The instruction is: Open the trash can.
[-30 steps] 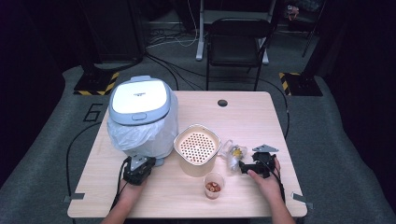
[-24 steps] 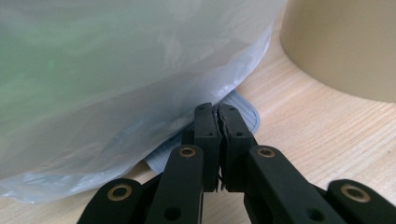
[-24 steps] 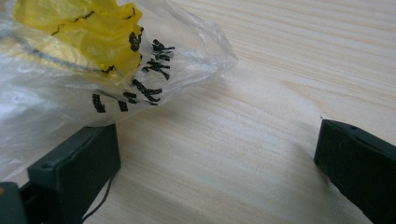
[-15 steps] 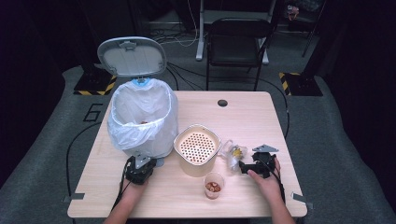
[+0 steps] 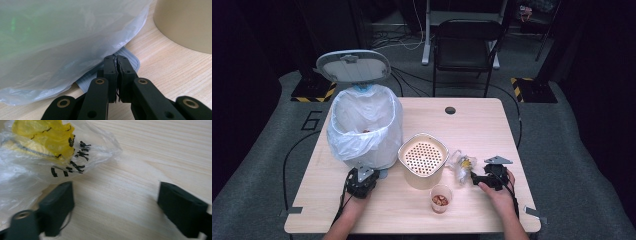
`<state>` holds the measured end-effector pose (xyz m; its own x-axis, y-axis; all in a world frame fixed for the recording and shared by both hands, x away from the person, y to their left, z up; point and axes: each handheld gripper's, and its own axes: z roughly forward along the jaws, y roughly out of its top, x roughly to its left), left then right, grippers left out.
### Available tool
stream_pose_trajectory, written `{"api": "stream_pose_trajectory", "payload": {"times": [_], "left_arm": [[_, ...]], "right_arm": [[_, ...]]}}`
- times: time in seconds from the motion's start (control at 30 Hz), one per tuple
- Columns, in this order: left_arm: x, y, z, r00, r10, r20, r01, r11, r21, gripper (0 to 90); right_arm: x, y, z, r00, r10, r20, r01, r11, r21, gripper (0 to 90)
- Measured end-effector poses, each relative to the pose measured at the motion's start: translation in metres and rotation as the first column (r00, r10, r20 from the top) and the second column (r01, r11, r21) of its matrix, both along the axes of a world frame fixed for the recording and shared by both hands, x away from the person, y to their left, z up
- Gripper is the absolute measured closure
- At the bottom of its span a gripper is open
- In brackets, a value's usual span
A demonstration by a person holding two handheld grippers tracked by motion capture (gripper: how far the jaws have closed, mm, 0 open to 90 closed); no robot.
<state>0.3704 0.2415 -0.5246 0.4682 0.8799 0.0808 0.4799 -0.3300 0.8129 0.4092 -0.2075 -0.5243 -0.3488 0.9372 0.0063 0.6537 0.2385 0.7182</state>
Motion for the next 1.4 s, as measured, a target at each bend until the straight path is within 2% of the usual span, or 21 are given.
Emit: {"api": "stream_pose_trajectory", "payload": {"times": [0.07, 0.13, 0.27, 0.4, 0.43, 0.47, 0.63, 0.7, 0.73, 0.8, 0.97, 1.07, 1.2, 1.27, 1.33, 1.4], "left_arm": [[0.000, 0.000, 0.001, 1.0000, -0.005, -0.006, 0.005, 1.0000, 0.005, 86.7], [-0.001, 0.000, 0.000, 1.0000, -0.007, 0.002, 0.007, 0.9998, 0.018, 86.7], [-0.001, -0.001, 0.000, 1.0000, -0.003, 0.004, 0.003, 1.0000, 0.007, 86.7], [0.000, 0.000, 0.000, 1.0000, -0.003, 0.003, 0.003, 1.0000, 0.007, 86.6], [0.000, 0.000, 0.000, 1.0000, -0.002, 0.002, 0.002, 1.0000, 0.000, 86.7], [0.000, 0.000, 0.000, 1.0000, -0.002, 0.002, 0.002, 1.0000, 0.000, 86.7], [-0.001, -0.001, 0.000, 1.0000, -0.003, 0.007, 0.003, 0.9998, 0.020, 86.7], [-0.001, -0.001, 0.000, 1.0000, -0.006, 0.007, 0.006, 0.9997, 0.022, 86.6], [-0.001, 0.000, 0.000, 1.0000, -0.004, 0.001, 0.004, 0.9999, 0.010, 86.6], [-0.001, -0.001, 0.000, 1.0000, -0.002, 0.002, 0.002, 0.9999, 0.013, 86.7], [-0.001, -0.001, 0.000, 1.0000, -0.001, 0.007, 0.001, 0.9999, 0.016, 86.6], [-0.001, -0.001, 0.000, 1.0000, -0.001, 0.009, 0.001, 0.9997, 0.023, 86.6], [-0.001, -0.001, 0.000, 0.9999, -0.001, 0.015, 0.000, 0.9996, 0.029, 86.6], [-0.001, -0.001, 0.000, 0.9999, 0.001, 0.017, -0.001, 0.9997, 0.026, 86.6], [-0.001, -0.001, 0.000, 0.9997, -0.003, 0.024, 0.002, 0.9992, 0.039, 86.6], [-0.001, -0.002, -0.001, 0.9996, 0.004, 0.029, -0.005, 0.9996, 0.029, 86.6]], "right_arm": [[0.000, -0.001, 0.001, 1.0000, -0.008, -0.005, 0.008, 1.0000, 0.002, 19.2], [-0.002, -0.005, 0.004, 0.9992, -0.031, -0.024, 0.031, 0.9995, -0.005, 23.9], [-0.005, -0.011, 0.011, 0.9976, -0.061, -0.034, 0.062, 0.9975, 0.033, 25.0], [-0.007, -0.015, 0.022, 0.9984, -0.055, -0.011, 0.056, 0.9959, 0.071, 24.1], [-0.008, -0.013, 0.030, 0.9987, -0.050, -0.002, 0.050, 0.9946, 0.091, 23.6], [-0.008, -0.013, 0.030, 0.9987, -0.050, -0.002, 0.050, 0.9946, 0.091, 23.6], [-0.006, -0.001, 0.055, 0.9989, -0.023, 0.042, 0.020, 0.9969, 0.076, 21.8], [-0.004, 0.001, 0.058, 0.9987, -0.025, 0.046, 0.021, 0.9967, 0.078, 21.0], [-0.001, 0.007, 0.064, 0.9985, -0.023, 0.049, 0.018, 0.9949, 0.099, 18.9], [0.001, 0.013, 0.066, 0.9985, -0.017, 0.053, 0.011, 0.9937, 0.112, 15.9], [-0.001, 0.029, 0.065, 0.9975, 0.013, 0.069, -0.021, 0.9931, 0.115, 14.0], [-0.002, 0.038, 0.063, 0.9959, 0.046, 0.078, -0.053, 0.9944, 0.092, 13.9], [0.000, 0.045, 0.057, 0.9950, 0.060, 0.080, -0.066, 0.9953, 0.071, 14.0], [0.002, 0.046, 0.055, 0.9956, 0.056, 0.076, -0.061, 0.9960, 0.065, 14.1], [0.007, 0.047, 0.046, 0.9970, 0.053, 0.055, -0.056, 0.9970, 0.053, 14.4], [0.010, 0.047, 0.039, 0.9983, 0.050, 0.032, -0.051, 0.9973, 0.053, 14.8]]}}
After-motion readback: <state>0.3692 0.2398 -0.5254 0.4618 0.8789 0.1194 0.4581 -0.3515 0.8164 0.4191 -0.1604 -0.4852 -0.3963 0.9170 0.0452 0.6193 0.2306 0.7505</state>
